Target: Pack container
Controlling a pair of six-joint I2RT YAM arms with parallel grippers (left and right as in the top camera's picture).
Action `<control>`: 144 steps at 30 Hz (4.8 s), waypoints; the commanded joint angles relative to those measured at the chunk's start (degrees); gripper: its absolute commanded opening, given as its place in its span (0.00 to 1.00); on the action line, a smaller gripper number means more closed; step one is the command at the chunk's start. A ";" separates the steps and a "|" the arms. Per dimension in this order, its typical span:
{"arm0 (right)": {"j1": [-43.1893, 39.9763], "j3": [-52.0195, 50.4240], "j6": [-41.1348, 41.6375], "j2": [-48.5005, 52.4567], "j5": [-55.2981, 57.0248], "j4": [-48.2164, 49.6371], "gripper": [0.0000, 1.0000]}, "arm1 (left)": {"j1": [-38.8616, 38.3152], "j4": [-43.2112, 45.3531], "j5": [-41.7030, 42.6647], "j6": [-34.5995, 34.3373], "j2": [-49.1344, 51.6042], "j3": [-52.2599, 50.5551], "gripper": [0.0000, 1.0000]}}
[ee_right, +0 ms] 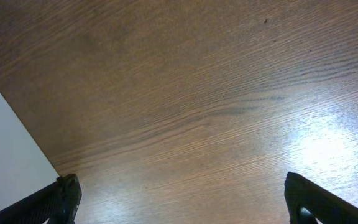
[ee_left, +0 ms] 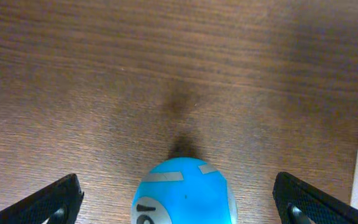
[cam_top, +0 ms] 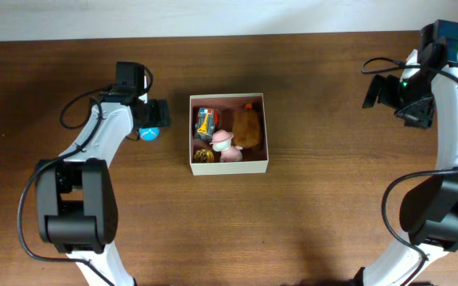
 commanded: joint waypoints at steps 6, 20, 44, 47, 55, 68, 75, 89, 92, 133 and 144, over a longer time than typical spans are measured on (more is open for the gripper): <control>-0.07 -0.07 0.48 -0.63 0.50 0.04 0.99 | 0.24 -2.16 3.52 1.66 1.36 0.76 1.00; -0.07 -0.07 0.48 -0.63 0.50 0.04 0.99 | 0.24 -4.02 3.67 1.75 3.91 0.76 0.70; -0.07 -0.07 0.48 -0.63 0.50 0.04 0.99 | 0.11 -22.43 14.25 5.86 0.74 16.65 0.38; -0.07 -0.07 0.48 -0.63 0.50 0.02 0.99 | -0.55 -25.90 19.28 9.55 -0.90 19.28 0.38; -0.07 -0.07 0.48 -0.63 0.50 0.04 0.99 | -5.90 -34.36 23.65 16.96 -4.63 20.06 0.38; -0.07 -0.07 0.48 -0.63 0.50 0.04 0.99 | -17.25 -42.32 15.39 21.24 -4.70 19.80 0.39; -0.07 -0.07 0.48 -0.63 0.50 0.02 0.99 | -18.32 -42.34 15.37 21.20 -4.68 19.63 0.39; -0.07 -0.07 0.48 -0.63 0.50 0.04 0.99 | -18.32 -40.11 15.39 21.22 -4.68 19.63 0.82; -0.07 -0.07 0.48 -0.63 0.50 0.04 0.99 | -18.32 -39.43 15.39 21.20 -4.70 19.63 1.00; -0.07 -0.07 0.48 -0.63 0.48 0.04 0.99 | -11.58 -37.40 19.02 18.71 -11.28 20.46 1.00; -0.07 -0.07 0.48 -0.63 0.50 0.04 0.99 | 4.76 -33.53 18.99 25.94 -31.19 20.11 1.00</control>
